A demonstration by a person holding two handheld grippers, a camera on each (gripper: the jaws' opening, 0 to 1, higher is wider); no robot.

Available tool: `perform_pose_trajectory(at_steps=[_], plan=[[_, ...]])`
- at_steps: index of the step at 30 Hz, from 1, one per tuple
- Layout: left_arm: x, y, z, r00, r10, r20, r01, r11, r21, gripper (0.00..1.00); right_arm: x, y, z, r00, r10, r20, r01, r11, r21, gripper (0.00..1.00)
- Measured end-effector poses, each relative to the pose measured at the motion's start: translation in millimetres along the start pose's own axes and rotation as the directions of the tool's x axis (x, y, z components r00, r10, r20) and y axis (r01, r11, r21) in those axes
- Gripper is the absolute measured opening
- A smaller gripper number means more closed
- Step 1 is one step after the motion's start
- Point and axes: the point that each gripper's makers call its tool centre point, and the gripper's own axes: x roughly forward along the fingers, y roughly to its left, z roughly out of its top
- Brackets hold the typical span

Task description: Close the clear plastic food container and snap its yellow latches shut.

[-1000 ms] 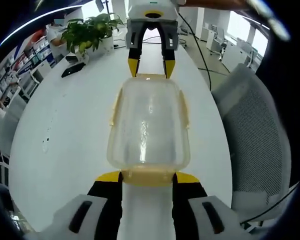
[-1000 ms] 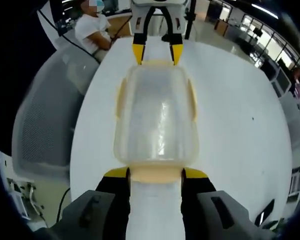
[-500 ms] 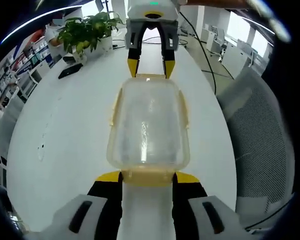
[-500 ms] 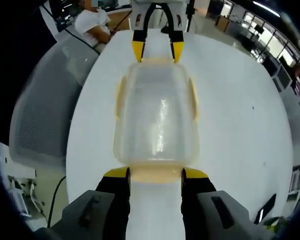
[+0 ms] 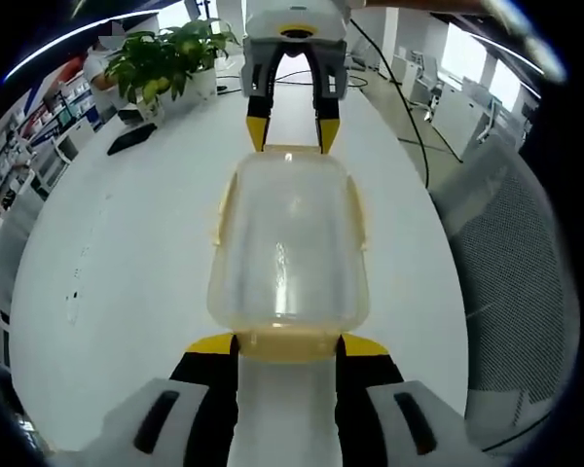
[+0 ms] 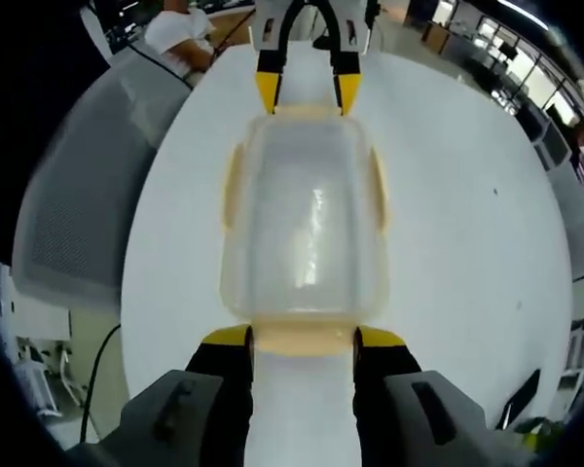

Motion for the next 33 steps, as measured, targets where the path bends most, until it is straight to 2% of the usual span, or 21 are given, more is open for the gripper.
perform_pose_trajectory(at_steps=[16,27,33], plan=[[9,-2.0,-2.8,1.000,-0.021,-0.002,0.021,1.000,-0.009,0.33,5,0,-5.5,1.000,0.027,-0.012,-0.027,1.000,0.000,0.38],[13,-3.9,-3.6,1.000,-0.006,-0.004,0.006,1.000,-0.005,0.35,7,1,-10.9,0.999,0.019,-0.030,-0.019,1.000,0.008,0.39],[12,-3.7,-1.6,1.000,0.006,0.004,-0.006,1.000,-0.014,0.41,2,0,-13.7,1.000,-0.014,-0.018,0.014,0.999,0.041,0.43]])
